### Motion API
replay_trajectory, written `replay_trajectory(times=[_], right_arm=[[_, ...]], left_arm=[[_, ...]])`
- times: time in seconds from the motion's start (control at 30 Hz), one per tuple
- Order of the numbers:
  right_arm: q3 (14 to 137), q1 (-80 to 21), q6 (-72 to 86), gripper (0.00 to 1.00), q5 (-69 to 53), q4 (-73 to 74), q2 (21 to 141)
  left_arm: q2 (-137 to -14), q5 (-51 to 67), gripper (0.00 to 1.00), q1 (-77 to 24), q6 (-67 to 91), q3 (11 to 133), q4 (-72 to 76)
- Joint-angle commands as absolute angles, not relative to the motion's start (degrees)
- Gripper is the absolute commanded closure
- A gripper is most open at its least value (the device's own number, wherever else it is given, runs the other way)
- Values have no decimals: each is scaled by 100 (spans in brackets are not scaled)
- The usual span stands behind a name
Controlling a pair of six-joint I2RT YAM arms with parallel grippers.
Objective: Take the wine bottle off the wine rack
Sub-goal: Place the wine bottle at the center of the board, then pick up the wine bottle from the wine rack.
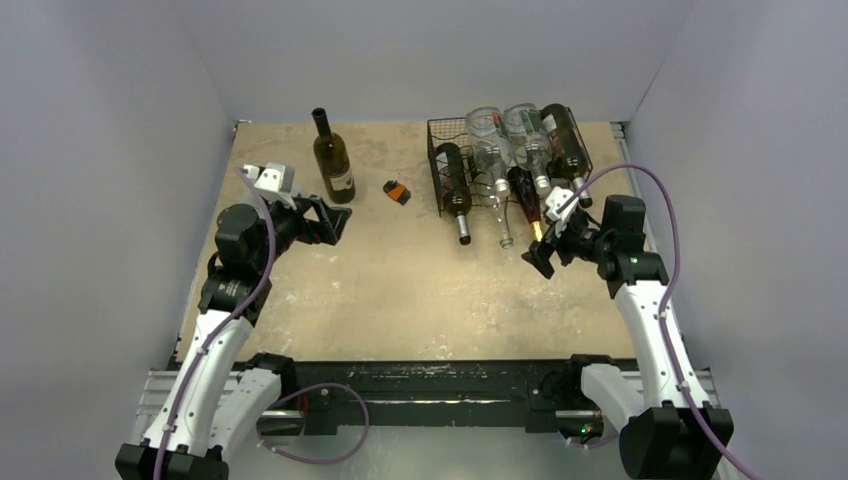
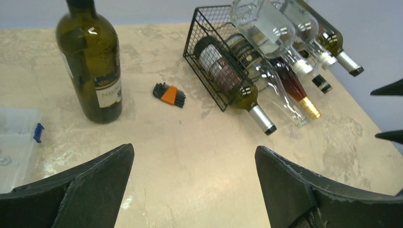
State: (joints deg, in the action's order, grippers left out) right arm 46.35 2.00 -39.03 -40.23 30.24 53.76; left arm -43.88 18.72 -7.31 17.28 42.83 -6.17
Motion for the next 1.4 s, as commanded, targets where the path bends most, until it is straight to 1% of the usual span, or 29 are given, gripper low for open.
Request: replay_trajectory(times=[0.0,0.3,0.6,0.83,1.03,1.2,1.37], right_arm=[[5140,229,-4227,1,-4427,3366,5428],[5909,229,-4032,1,-4921,3566,5849],[6223,229,-4040,1,-5033,3863,5990],[6921,229,-3917,1,-4977,4083,6326],[7425,229,-3408,1,-4893,3921,6556],[7578,223,-2352,1,-4476,3353,6826],[7716,222,-1833,1,-4125,3107,7051]], left_arm=[[-4480,1992,0,-952,1435,4616,-1062],[-4728,2053,0,-984,1514,4746,-1278],[-4903,2174,0,-870,1918,4782,-1257],[-5006,2295,0,-870,1767,4817,-1388],[-5112,2425,0,-838,1780,4947,-1498],[-5159,2528,0,-753,1844,4975,-1485],[-5192,2530,0,-708,1854,4966,-1485]])
